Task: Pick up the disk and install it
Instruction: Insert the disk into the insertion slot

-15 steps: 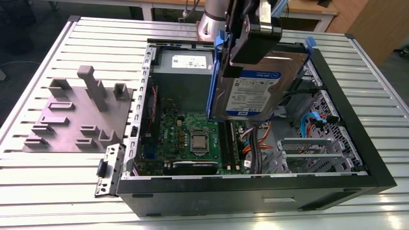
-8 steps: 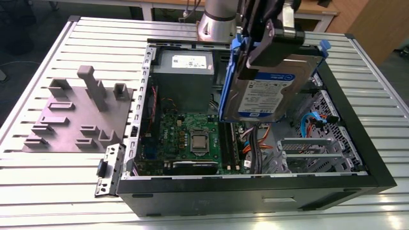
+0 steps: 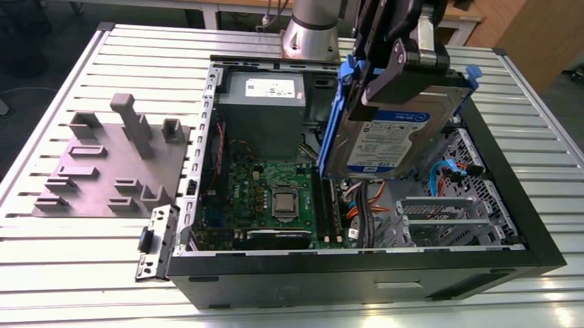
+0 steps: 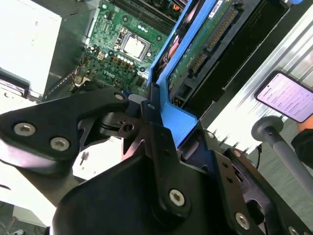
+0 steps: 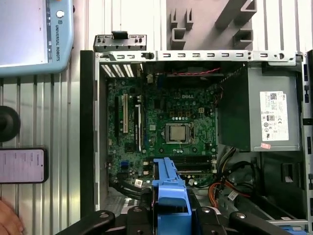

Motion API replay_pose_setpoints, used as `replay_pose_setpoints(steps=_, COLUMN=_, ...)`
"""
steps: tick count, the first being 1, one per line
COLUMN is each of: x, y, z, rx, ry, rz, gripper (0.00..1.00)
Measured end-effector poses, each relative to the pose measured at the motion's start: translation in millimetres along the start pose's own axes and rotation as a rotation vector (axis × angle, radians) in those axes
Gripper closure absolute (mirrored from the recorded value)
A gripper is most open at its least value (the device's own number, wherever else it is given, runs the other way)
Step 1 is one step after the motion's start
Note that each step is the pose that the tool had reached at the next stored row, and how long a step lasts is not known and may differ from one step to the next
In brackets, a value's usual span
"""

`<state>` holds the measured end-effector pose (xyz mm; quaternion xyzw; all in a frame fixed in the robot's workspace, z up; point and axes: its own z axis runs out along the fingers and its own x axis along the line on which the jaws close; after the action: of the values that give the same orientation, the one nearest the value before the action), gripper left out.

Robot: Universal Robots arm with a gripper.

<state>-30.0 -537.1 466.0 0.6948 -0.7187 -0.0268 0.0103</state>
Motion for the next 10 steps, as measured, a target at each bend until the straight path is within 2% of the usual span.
replay_pose_setpoints(steps=6, x=3.3, y=-2.6, z=1.7, rx=0.0, ry=0.0011, rz=0.0, gripper=0.64)
replay_pose_setpoints(steps=10, x=3.1, y=-11.0, z=1.6, rx=0.0, ry=0.0011, rz=0.0, gripper=0.64)
